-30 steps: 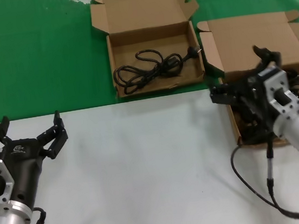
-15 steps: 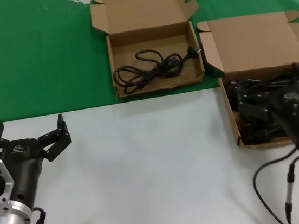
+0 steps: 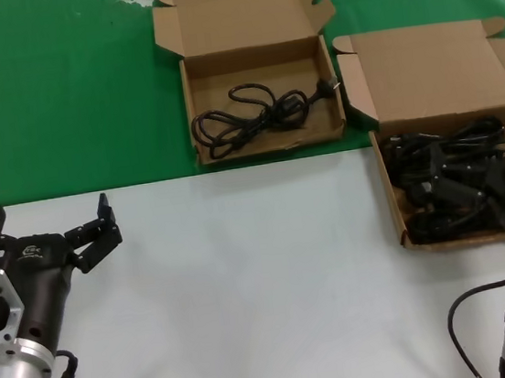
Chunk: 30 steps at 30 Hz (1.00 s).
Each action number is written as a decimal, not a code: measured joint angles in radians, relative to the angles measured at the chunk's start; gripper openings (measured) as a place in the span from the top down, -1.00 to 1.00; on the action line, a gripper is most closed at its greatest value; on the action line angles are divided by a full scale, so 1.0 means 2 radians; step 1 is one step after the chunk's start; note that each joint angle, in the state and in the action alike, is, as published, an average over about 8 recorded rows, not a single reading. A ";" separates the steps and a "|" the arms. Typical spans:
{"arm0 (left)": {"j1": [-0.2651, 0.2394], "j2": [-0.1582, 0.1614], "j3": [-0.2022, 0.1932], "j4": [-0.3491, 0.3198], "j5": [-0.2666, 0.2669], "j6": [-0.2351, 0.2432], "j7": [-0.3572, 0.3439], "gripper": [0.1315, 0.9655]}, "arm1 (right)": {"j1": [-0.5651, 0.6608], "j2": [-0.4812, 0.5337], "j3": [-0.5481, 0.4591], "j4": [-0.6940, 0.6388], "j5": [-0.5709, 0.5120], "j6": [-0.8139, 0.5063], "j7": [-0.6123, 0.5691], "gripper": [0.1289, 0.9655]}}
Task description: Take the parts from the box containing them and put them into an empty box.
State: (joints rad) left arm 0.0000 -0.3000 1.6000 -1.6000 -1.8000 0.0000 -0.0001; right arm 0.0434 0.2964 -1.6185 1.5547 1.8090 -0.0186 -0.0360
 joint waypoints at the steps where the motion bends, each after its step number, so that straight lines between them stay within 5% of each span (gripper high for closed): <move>1: 0.000 0.000 0.000 0.000 0.000 0.000 0.000 -1.00 | 0.000 0.000 0.000 0.000 0.000 0.000 0.000 -1.00; 30: 0.000 0.000 0.000 0.000 0.000 0.000 0.000 -1.00 | 0.000 0.000 0.000 0.000 0.000 0.000 0.000 -1.00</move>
State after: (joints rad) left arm 0.0000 -0.3000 1.6000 -1.6000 -1.8000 0.0000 -0.0001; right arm 0.0432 0.2964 -1.6184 1.5549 1.8090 -0.0185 -0.0358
